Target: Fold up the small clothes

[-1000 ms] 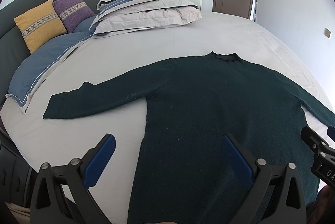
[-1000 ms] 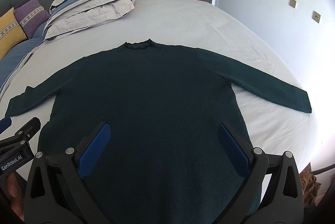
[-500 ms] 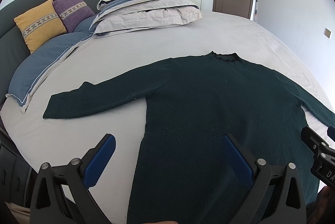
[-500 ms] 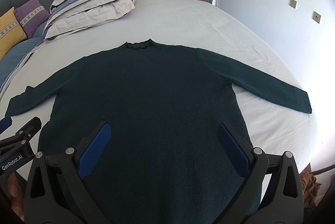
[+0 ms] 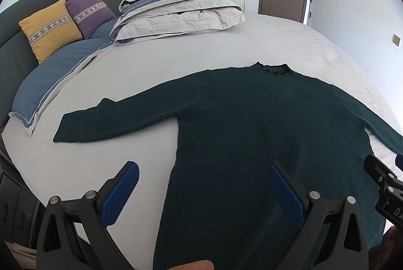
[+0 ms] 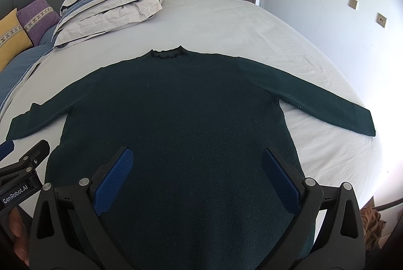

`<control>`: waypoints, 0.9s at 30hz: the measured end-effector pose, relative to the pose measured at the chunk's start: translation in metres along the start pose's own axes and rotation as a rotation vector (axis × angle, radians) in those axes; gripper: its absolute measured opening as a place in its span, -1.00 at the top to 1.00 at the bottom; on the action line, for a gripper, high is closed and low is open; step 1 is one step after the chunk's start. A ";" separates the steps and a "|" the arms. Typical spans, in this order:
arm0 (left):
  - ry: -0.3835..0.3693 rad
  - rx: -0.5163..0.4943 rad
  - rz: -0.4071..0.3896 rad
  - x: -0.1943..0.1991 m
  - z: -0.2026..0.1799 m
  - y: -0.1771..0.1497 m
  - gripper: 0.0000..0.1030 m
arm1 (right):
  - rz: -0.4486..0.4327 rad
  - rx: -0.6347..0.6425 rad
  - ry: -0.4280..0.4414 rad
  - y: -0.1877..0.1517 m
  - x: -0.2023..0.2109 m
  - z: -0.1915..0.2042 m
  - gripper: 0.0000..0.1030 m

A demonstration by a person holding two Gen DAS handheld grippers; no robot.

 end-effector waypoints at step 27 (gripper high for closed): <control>-0.201 0.033 0.091 -0.053 -0.029 0.013 -1.00 | -0.224 -1.140 0.076 -0.066 -0.064 -0.503 -0.60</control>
Point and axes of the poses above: each gripper's, at about its wrist camera, not at the fingertips, and x roughly against the way its jaws point, z to its left, y to its top, the point moved 1 cm from there along -x, roughly the way its jaws point, and after that the axes turned 5 degrees about y, right-handed, at the moved point
